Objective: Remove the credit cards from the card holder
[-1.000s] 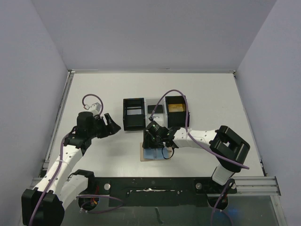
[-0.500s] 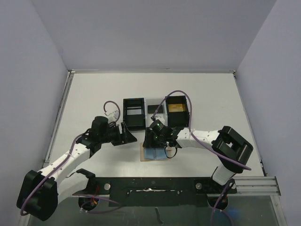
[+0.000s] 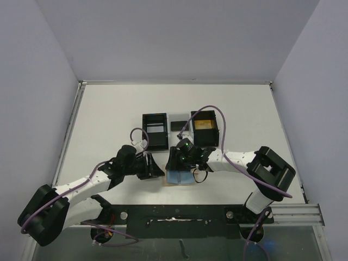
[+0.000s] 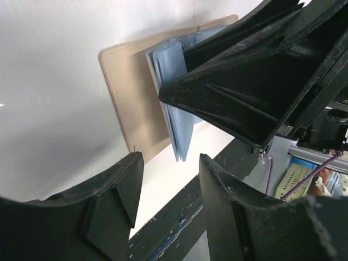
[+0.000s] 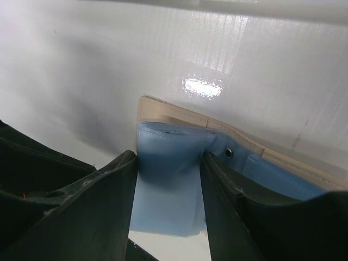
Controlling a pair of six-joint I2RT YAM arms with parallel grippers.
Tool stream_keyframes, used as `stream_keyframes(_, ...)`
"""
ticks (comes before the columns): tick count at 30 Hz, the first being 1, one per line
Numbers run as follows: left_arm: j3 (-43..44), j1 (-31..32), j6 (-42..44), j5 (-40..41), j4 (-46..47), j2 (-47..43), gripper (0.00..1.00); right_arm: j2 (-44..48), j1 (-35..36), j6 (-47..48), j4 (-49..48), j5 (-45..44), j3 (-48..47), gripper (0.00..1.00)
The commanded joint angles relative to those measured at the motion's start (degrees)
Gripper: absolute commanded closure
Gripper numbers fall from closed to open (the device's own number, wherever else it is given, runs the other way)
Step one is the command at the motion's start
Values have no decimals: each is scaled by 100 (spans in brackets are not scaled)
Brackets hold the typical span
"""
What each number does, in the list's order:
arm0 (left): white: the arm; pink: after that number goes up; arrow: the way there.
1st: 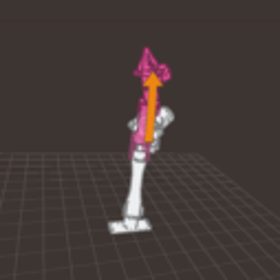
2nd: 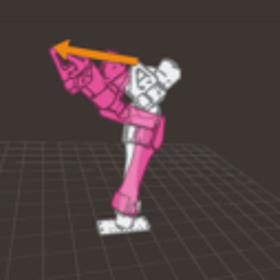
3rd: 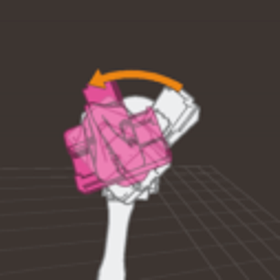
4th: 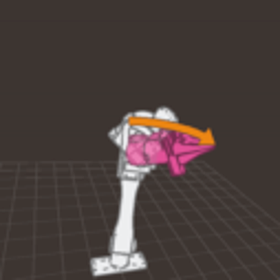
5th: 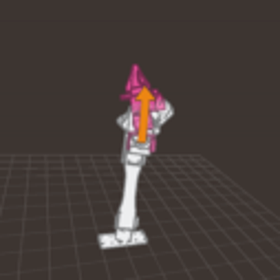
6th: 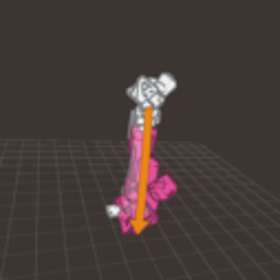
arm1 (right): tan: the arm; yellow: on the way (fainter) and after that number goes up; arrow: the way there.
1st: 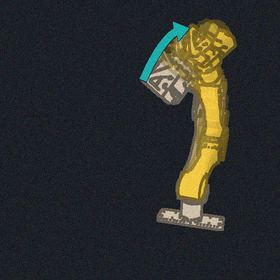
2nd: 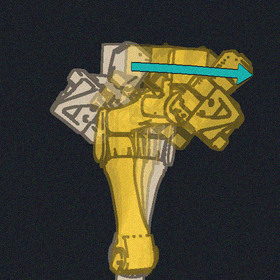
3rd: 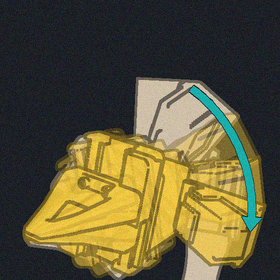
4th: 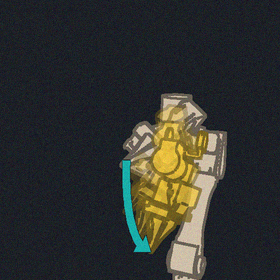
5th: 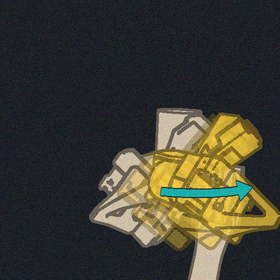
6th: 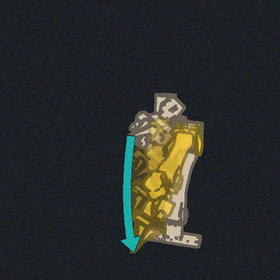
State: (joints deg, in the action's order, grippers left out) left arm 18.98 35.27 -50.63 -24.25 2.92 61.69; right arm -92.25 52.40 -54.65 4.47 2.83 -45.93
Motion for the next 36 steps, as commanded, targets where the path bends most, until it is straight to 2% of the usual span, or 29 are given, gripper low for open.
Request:
stream_keyframes(1,-35,164,-218,-157,1056,314,56,29,-27,-145,-66,256,225,53)
stream_keyframes(4,-62,285,-289,-173,1399,643,57,38,-47,-168,-163,314,289,53)
stream_keyframes(9,-65,417,-347,-1,1668,1031,67,70,-85,-198,-269,386,358,53)
stream_keyframes(19,-69,446,-231,542,1315,1237,76,264,-221,-321,-700,619,664,55)
stream_keyframes(36,-56,447,-207,389,1388,971,67,610,-368,-478,-828,563,919,65)
